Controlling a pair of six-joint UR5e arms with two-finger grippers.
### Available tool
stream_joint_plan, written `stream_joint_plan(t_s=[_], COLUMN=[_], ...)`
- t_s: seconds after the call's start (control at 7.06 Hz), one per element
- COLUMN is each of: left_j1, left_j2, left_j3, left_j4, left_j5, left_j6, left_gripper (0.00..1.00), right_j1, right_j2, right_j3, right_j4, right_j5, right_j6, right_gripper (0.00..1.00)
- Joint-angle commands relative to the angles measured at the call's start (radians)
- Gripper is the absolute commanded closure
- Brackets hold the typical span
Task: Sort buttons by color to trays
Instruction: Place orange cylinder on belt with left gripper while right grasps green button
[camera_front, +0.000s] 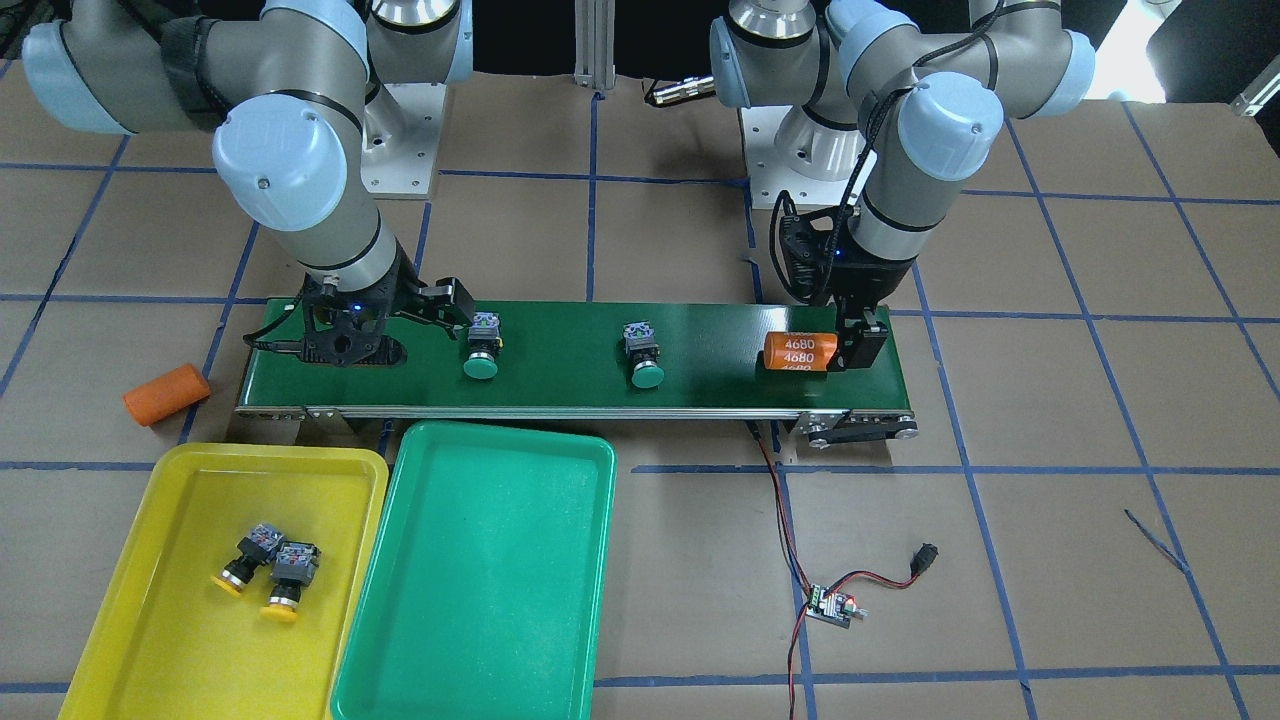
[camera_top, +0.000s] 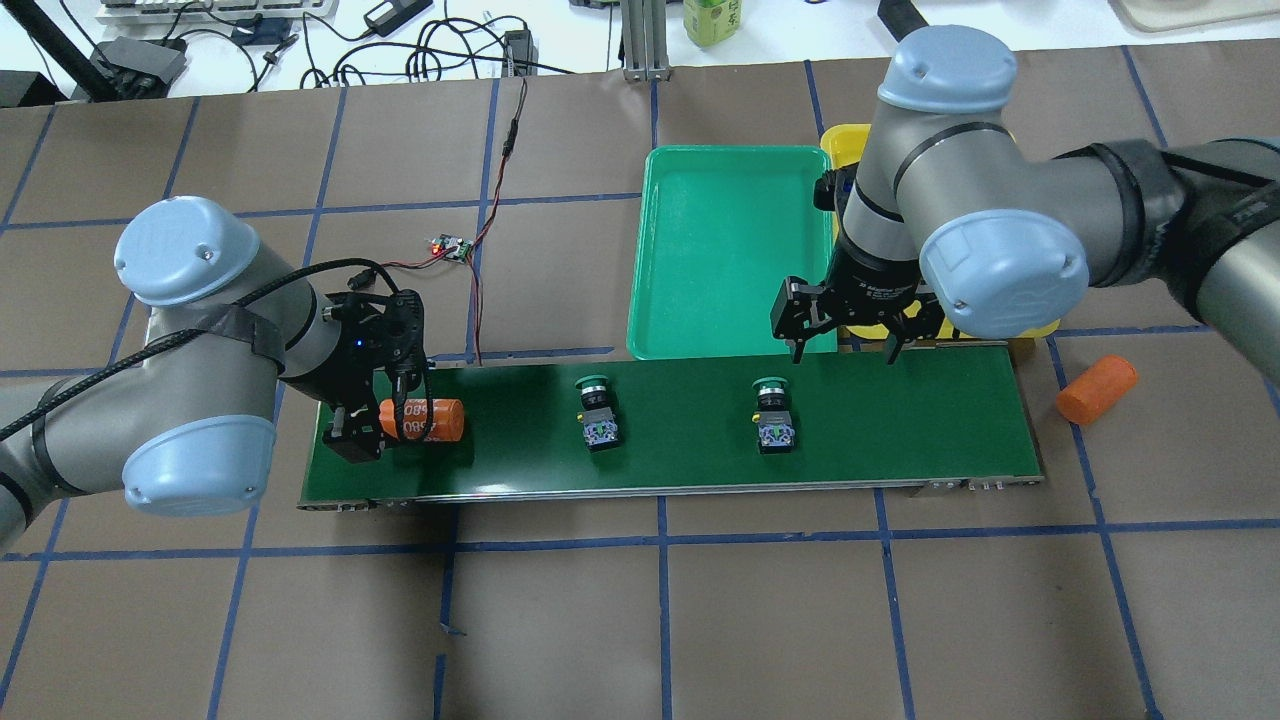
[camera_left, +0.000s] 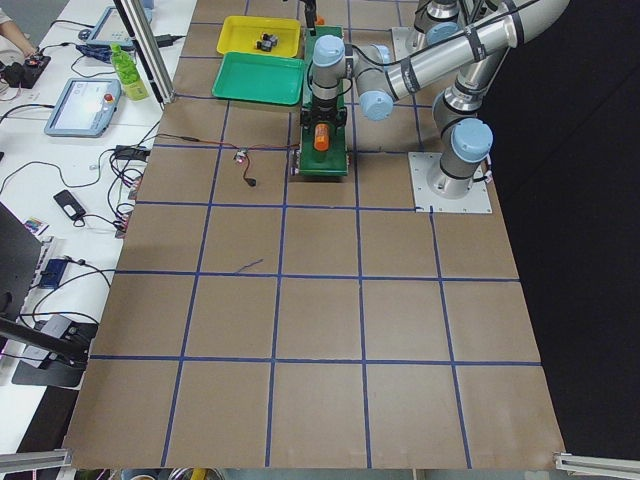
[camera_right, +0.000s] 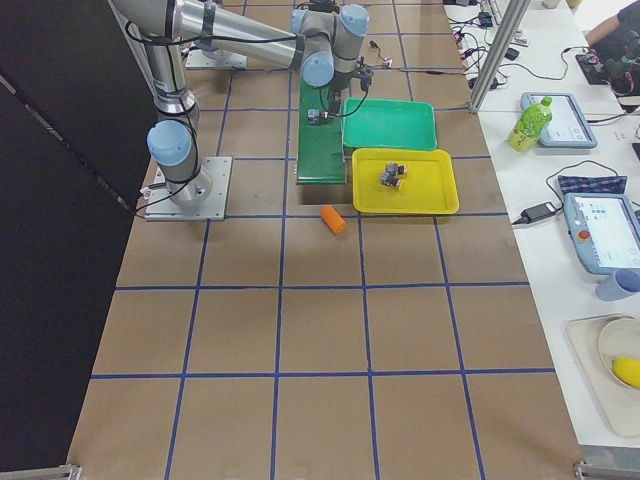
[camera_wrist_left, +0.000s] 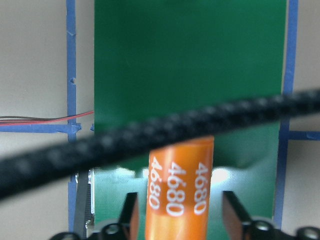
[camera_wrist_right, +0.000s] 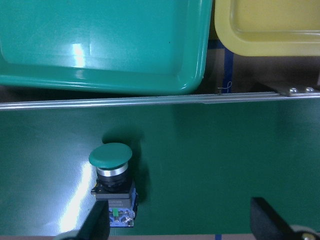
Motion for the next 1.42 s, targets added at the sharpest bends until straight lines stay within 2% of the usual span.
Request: stream_joint_plan(t_s=[0.0,0.14,0.28,0.57,0.71,0.85,0.99,1.28], left_j1=[0.014,0.016,0.014,0.016,0.016,0.004,0.001,-0.001], left_j2=[-0.022,-0.027,-0.038,-0.08,-0.097,-0.093,-0.073,-0.036], left_j3=[0.101,0.198,0.289,0.474,0.542,0.571,0.579,0.578], left_j4=[-0.043,-0.167,-0.254,-0.402,-0.466,-0.494,-0.549,-0.631], left_j5=[-0.027,-0.064,-0.061,-0.051,-0.049,-0.043,-0.043,-0.041], left_j6=[-0.283,-0.345,-0.493,-0.586,-0.679,-0.8,-0.903,-1.229], left_gripper=[0.0,0.0,0.0,0.0,0.0,0.0,0.0,0.0], right_j1=[0.003,0.003,0.003,0.003,-0.005,-0.012,-0.019,-0.031], right_j2=[0.009,0.009,0.01,0.033,0.036,0.038,0.038,0.032], right_j3=[0.089,0.094,0.095,0.127,0.138,0.138,0.137,0.112], right_j4=[-0.093,-0.091,-0.087,-0.091,-0.096,-0.099,-0.1,-0.107], right_j5=[0.046,0.048,0.055,0.089,0.068,0.068,0.065,0.023], right_j6=[0.003,0.003,0.001,0.004,-0.008,-0.014,-0.014,-0.014], right_gripper=[0.0,0.0,0.0,0.0,0.26,0.78,1.0,1.0])
